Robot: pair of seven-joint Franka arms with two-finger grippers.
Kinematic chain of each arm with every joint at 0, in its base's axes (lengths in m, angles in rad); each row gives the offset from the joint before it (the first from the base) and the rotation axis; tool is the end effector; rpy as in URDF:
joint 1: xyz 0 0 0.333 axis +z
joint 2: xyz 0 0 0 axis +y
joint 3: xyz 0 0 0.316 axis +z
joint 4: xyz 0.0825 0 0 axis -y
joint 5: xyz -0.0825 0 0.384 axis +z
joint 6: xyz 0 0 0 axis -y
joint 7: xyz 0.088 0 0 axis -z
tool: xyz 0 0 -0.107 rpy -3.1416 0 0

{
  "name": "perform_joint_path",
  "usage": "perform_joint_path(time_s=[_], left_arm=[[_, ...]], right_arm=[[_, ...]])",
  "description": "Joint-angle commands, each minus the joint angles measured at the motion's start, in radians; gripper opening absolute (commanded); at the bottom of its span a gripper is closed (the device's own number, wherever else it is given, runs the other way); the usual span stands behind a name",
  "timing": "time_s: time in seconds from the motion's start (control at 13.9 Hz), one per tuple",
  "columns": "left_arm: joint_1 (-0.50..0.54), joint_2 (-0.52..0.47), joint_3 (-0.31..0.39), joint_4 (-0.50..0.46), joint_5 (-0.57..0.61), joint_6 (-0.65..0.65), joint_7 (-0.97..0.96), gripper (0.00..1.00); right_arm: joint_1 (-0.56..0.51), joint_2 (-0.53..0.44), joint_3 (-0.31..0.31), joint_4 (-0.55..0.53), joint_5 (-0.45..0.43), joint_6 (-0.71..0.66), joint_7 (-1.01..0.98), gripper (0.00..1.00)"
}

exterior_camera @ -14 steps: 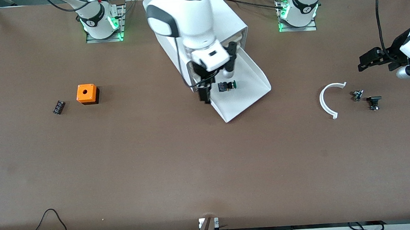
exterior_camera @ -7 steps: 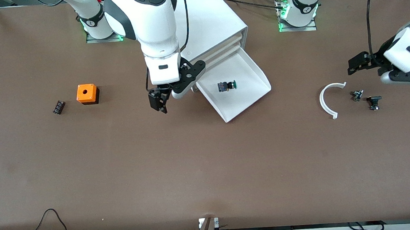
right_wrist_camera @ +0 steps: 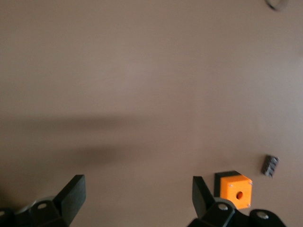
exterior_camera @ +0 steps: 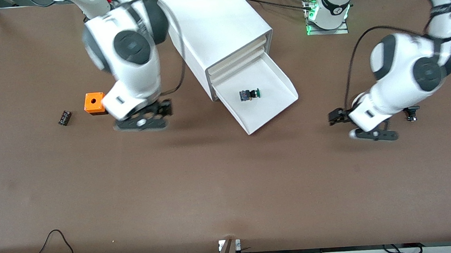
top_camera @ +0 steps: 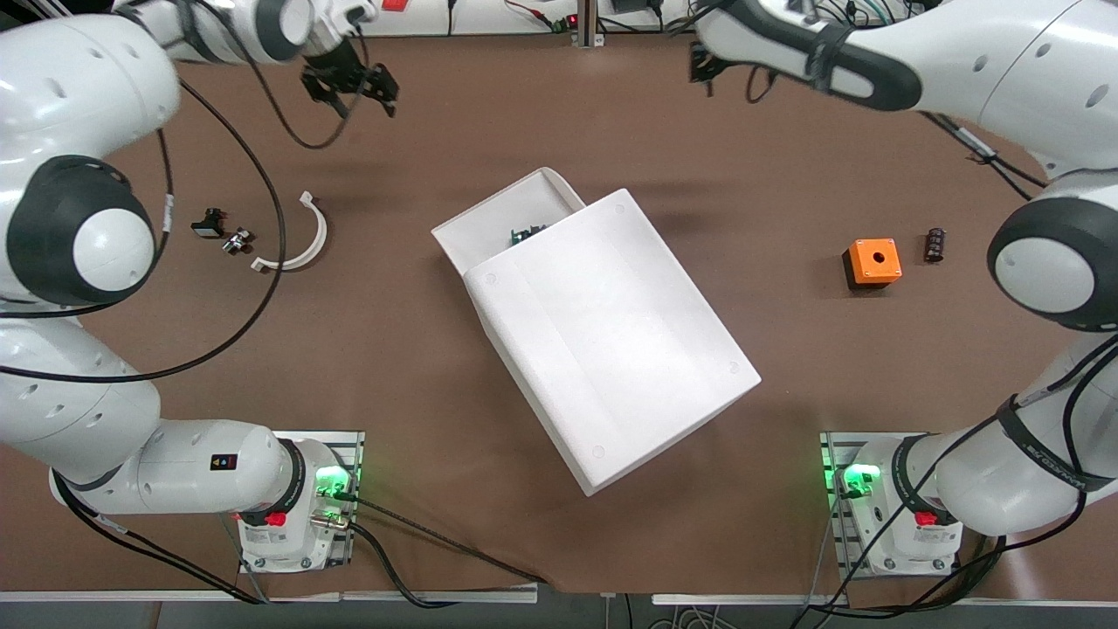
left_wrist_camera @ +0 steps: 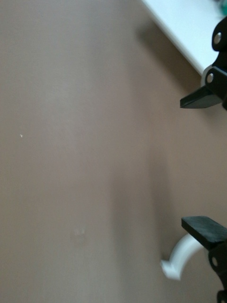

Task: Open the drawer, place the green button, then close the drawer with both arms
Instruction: 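Push the drawer shut with the left gripper while the right gripper retracts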

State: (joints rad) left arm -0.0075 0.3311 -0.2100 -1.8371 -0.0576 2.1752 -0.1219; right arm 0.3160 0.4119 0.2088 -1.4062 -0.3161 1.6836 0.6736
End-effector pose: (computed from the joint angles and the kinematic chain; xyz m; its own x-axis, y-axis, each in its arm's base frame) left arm 0.6197 -0.1305 0.3553 0.9987 -0.0518 -0.0034 -0.0510 -0.9920 0.1158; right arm 0.6033 0.2887 0.4647 0.9943 -0.0998 0.0383 -0.1063 -0.9615 0.2536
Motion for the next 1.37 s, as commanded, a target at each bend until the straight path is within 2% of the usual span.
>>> perform_joint_path(time_s=[0.0,0.07,0.22,0.29,0.58,0.87,0.94,1.08,1.15,1.3], left_arm=[[-0.075,0.028,0.006,-0.100,-0.018,0.162,-0.169,1.00],[-0.107,0.049,0.006,-0.123,-0.019,0.210,-0.238,1.00],[-0.170,0.074,0.006,-0.198,-0.034,0.311,-0.362,1.00],[-0.190,0.072,0.006,-0.244,-0.037,0.355,-0.405,1.00],[-0.245,0.071,0.006,-0.297,-0.039,0.373,-0.484,1.00],[-0.285,0.060,0.000,-0.317,-0.106,0.371,-0.571,1.00],[-0.287,0.056,-0.027,-0.326,-0.111,0.370,-0.600,1.00],[-0.287,0.043,-0.069,-0.340,-0.111,0.365,-0.697,1.00],[-0.287,0.037,-0.097,-0.352,-0.111,0.364,-0.753,1.00],[-0.287,0.016,-0.158,-0.378,-0.111,0.342,-0.872,1.00]], right_arm=[[-0.182,-0.059,0.017,-0.034,0.025,0.015,0.038,1.00],[-0.242,-0.070,0.015,-0.034,0.028,0.010,0.021,1.00],[-0.337,-0.113,0.005,-0.042,0.110,-0.002,-0.102,1.00],[-0.362,-0.131,-0.009,-0.052,0.117,-0.025,-0.165,1.00],[-0.373,-0.195,-0.109,-0.057,0.124,-0.039,-0.447,1.00],[-0.379,-0.214,-0.144,-0.059,0.190,-0.041,-0.590,1.00],[-0.379,-0.220,-0.144,-0.069,0.190,-0.041,-0.629,1.00],[-0.379,-0.290,-0.169,-0.170,0.205,-0.019,-0.692,1.00],[-0.379,-0.350,-0.196,-0.256,0.244,0.028,-0.693,1.00],[-0.377,-0.477,-0.215,-0.440,0.258,0.137,-0.698,1.00]])
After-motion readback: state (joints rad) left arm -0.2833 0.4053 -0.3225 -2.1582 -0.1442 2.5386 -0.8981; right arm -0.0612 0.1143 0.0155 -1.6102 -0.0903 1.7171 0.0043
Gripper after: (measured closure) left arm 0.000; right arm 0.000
